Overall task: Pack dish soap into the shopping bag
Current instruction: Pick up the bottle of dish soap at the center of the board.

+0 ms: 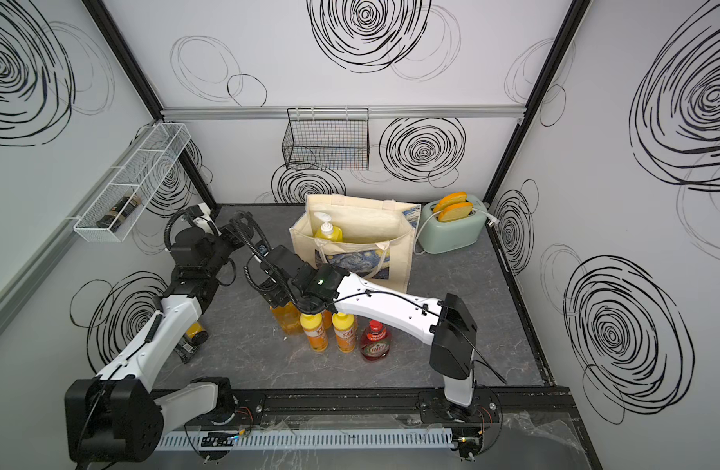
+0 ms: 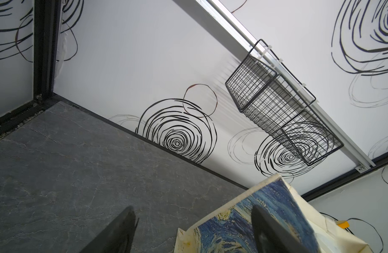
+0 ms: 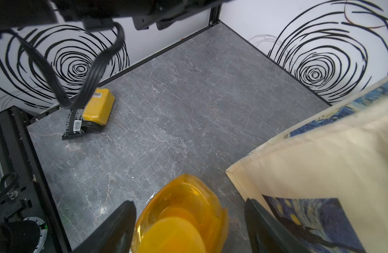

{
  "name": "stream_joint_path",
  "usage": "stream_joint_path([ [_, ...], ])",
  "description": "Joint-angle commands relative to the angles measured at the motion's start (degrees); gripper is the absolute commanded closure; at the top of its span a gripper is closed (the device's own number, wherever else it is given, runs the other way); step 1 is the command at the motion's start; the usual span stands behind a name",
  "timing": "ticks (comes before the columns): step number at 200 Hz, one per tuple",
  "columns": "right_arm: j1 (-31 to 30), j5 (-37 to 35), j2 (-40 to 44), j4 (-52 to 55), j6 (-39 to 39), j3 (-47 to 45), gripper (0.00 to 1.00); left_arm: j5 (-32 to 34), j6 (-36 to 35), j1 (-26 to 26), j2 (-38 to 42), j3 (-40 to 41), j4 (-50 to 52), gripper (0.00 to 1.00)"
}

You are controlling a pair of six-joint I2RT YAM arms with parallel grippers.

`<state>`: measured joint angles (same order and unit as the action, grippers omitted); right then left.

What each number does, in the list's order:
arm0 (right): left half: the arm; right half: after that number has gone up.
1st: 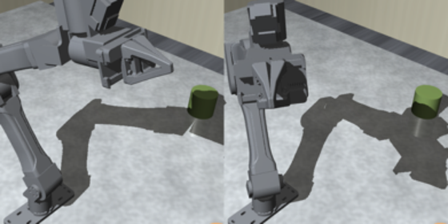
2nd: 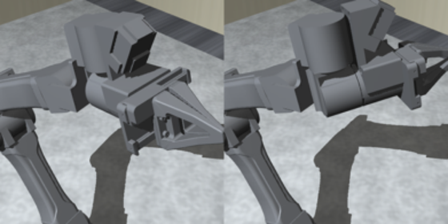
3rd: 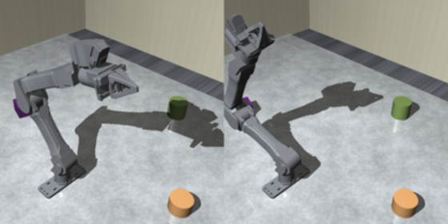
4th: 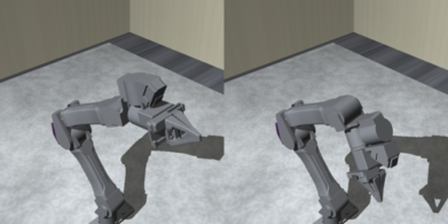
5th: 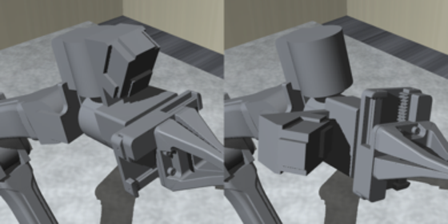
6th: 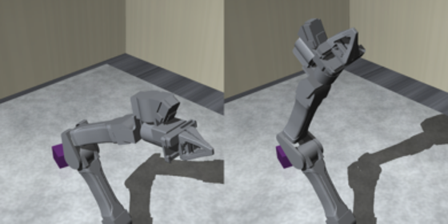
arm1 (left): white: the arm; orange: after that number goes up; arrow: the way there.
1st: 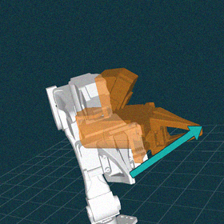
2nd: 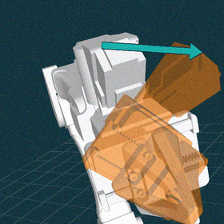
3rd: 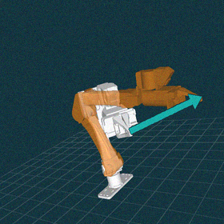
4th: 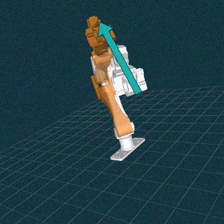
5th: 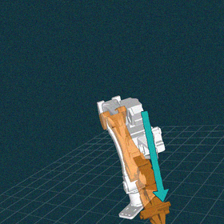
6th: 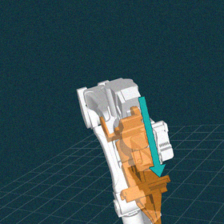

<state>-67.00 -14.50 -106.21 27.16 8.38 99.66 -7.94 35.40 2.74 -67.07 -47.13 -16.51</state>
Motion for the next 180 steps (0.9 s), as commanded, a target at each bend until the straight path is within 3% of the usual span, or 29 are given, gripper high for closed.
stream_joint_path([
  [1,0.42,1.04,-1.29,2.71,1.06,1.62,0.20,-0.70,0.40,-0.28,-0.05,-0.85,-2.72,0.15],
  [87,0.23,1.33,-6.97,12.12,1.38,8.03,0.31,0.00,-0.55,-1.07,-0.02,-1.62,-1.67,0.14],
  [180,0.38,0.74,-7.37,12.56,-0.09,12.04,0.83,0.35,-1.80,-2.56,0.18,-3.04,0.21,0.14],
])
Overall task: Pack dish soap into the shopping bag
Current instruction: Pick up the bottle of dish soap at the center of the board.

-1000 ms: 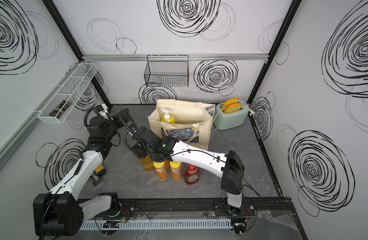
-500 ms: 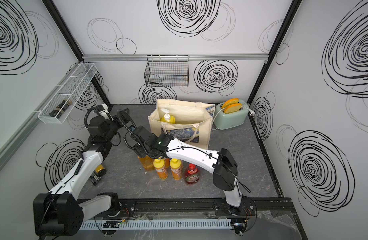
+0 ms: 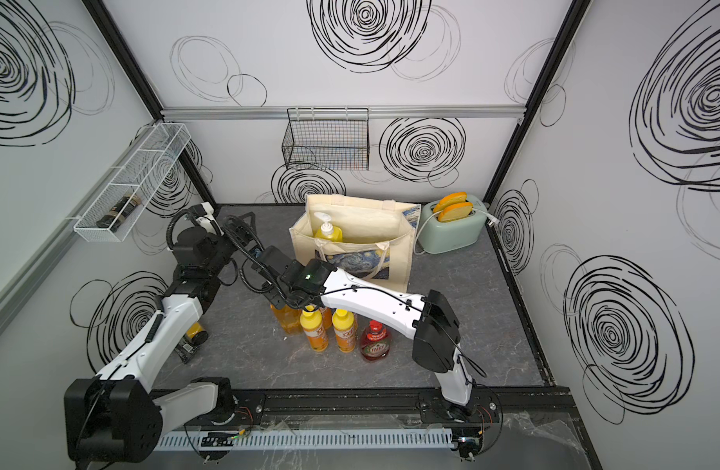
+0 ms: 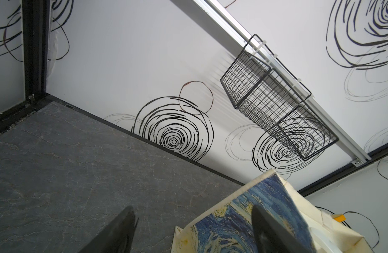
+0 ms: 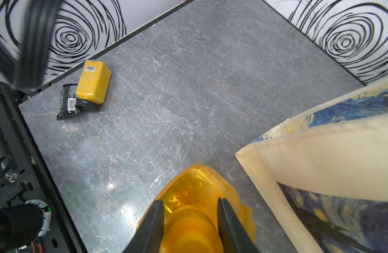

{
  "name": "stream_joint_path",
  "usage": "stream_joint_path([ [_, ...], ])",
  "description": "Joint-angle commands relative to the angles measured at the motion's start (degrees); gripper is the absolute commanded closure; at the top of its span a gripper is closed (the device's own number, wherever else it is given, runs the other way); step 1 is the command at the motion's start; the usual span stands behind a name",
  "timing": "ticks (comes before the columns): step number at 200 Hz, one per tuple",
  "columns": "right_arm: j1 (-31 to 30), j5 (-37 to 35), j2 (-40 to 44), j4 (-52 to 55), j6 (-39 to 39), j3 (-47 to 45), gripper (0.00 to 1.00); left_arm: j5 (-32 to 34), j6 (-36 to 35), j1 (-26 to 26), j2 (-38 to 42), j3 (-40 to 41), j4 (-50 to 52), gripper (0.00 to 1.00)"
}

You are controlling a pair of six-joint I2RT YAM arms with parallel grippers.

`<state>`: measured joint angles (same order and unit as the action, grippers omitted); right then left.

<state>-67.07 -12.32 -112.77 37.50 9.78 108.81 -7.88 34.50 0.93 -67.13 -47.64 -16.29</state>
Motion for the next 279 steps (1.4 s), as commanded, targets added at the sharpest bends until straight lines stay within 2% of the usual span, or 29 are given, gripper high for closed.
stream_joint_path([
  [1,0.49,-1.42,-0.80,2.22,-1.55,2.98,0.83,0.30,-0.92,-0.75,0.20,-2.59,0.01,0.14],
  [61,2.15,2.71,1.20,2.13,-5.94,14.11,0.99,-0.29,-2.46,-2.31,0.23,-4.80,2.60,0.15],
  [115,4.96,10.10,5.00,3.07,-8.42,26.59,1.00,-0.54,-3.95,-4.25,-0.26,-6.84,4.65,0.15],
  [161,8.36,13.83,14.97,-1.31,-7.99,24.98,1.00,-2.37,-5.88,-7.22,-1.48,-9.67,6.55,0.12],
  [184,10.48,12.41,20.37,-3.71,-8.15,23.31,1.00,-3.16,-7.53,-9.61,-2.87,-11.86,8.34,0.02],
  [191,11.50,12.08,21.62,-3.95,-8.24,23.44,1.00,-3.43,-8.06,-10.40,-3.48,-12.69,9.13,0.00],
  [201,13.24,12.09,23.09,-3.82,-8.34,23.87,1.00,-3.73,-8.73,-11.43,-4.37,-13.80,10.20,0.04],
  [228,19.28,11.97,25.77,-1.73,-8.38,25.61,1.00,-3.75,-9.72,-13.59,-6.88,-16.20,12.45,0.04],
  [279,35.38,12.34,28.64,-4.63,-7.23,20.32,1.00,-4.03,-11.47,-15.31,-9.49,-17.48,13.17,0.03],
])
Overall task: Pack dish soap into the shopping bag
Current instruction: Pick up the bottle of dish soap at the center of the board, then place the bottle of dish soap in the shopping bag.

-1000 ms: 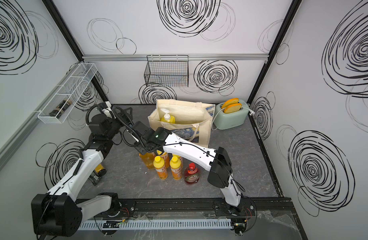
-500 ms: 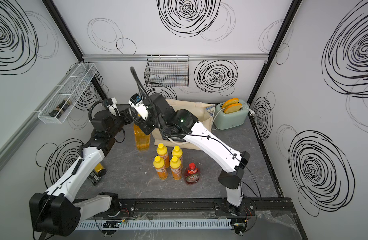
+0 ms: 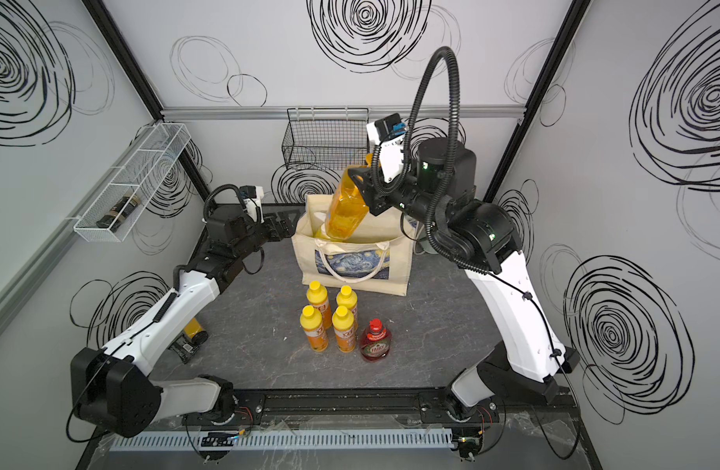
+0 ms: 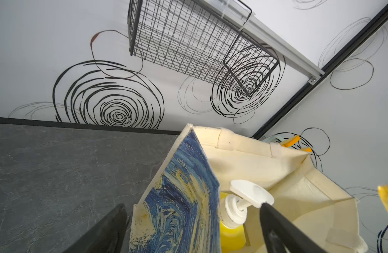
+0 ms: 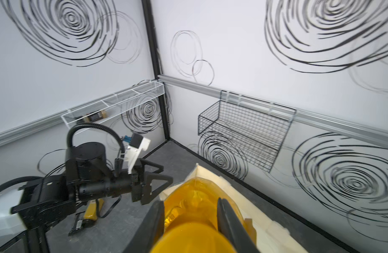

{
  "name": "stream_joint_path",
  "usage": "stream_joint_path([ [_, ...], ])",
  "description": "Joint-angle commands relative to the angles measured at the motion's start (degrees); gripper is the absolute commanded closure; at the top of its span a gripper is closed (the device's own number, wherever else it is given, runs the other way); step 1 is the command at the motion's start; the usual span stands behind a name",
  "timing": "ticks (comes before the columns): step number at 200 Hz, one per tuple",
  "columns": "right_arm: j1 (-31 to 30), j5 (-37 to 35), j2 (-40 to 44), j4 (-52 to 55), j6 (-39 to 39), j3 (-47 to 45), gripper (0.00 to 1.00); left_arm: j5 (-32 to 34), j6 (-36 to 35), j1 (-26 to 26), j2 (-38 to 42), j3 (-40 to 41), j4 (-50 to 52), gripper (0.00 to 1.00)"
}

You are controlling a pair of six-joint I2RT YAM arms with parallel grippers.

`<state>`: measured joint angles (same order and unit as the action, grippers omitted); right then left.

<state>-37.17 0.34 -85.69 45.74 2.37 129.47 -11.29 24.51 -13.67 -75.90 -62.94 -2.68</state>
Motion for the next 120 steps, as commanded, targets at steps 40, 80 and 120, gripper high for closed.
stream_joint_path([
  [40,10.87,-1.20,-2.99,-12.27,-1.00,1.07,1.00,-0.76,-1.75,-1.31,-1.91,-2.85,-0.39,0.03],
  [80,11.06,-2.22,-3.20,-10.51,-2.02,-6.18,1.00,-0.89,-0.36,-1.18,-3.34,-5.23,-1.92,0.03],
  [120,10.85,-4.34,-1.54,-10.39,-2.36,-15.56,1.00,-1.18,-0.25,-1.83,-9.30,-11.26,-1.06,0.03],
])
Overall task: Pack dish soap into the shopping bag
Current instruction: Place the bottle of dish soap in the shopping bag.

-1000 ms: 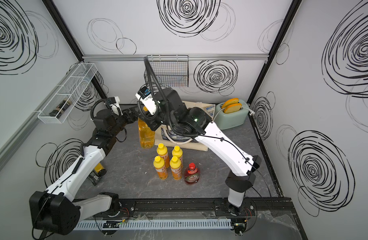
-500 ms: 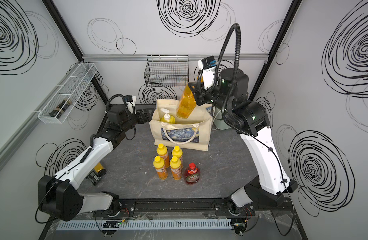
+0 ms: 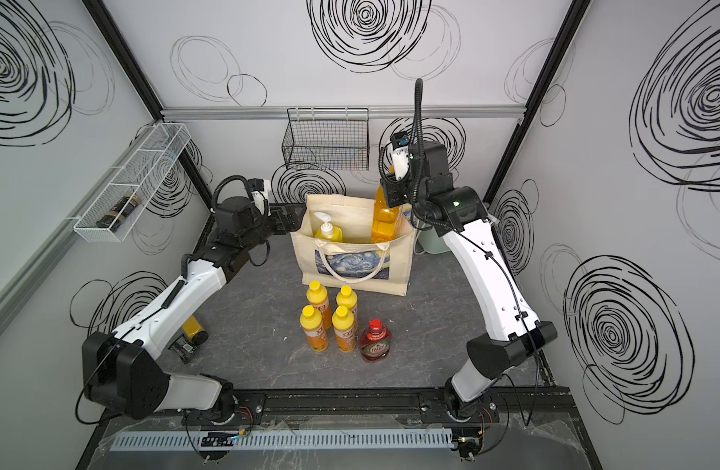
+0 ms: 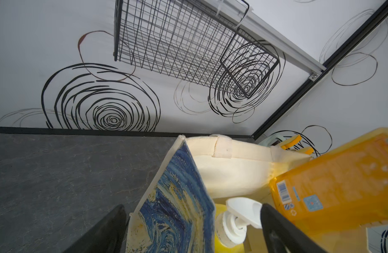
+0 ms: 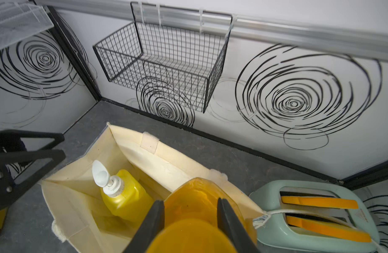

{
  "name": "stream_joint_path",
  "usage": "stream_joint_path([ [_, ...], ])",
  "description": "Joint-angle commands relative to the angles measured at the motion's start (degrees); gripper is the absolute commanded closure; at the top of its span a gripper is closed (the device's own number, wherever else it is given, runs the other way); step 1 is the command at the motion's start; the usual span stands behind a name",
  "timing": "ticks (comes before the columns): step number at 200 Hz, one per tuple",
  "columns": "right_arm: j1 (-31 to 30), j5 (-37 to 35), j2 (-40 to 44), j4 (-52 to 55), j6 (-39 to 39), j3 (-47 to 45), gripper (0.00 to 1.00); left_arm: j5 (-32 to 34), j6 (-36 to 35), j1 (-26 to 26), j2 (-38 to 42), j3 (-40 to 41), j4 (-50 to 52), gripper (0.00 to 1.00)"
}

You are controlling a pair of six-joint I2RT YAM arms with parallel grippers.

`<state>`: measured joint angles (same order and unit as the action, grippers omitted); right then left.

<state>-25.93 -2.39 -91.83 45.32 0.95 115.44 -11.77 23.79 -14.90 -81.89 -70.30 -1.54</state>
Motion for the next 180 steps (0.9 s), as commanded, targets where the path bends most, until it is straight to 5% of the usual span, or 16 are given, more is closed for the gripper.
stream_joint_path([
  [1,-0.36,-1.67,4.67,-9.98,-0.95,-1.79,1.00,-0.66,0.47,-0.59,-3.43,-4.06,-2.22,0.03],
  [32,-0.77,-3.45,6.85,-11.25,-0.96,-8.84,1.00,-1.04,0.38,-1.66,-7.15,-7.27,-1.54,0.05],
  [72,-0.86,-3.32,9.23,-16.89,-0.53,-19.60,1.00,-0.81,-0.23,-2.36,-8.39,-7.57,-0.93,0.51],
  [94,-0.87,-3.01,10.45,-19.43,-0.08,-24.74,1.00,0.46,-0.68,-2.32,-8.04,-7.13,-0.58,0.67],
  [180,-0.46,-2.02,11.44,-27.23,0.45,-38.64,0.98,0.68,-0.76,-1.42,-5.51,-4.15,-0.83,0.68],
])
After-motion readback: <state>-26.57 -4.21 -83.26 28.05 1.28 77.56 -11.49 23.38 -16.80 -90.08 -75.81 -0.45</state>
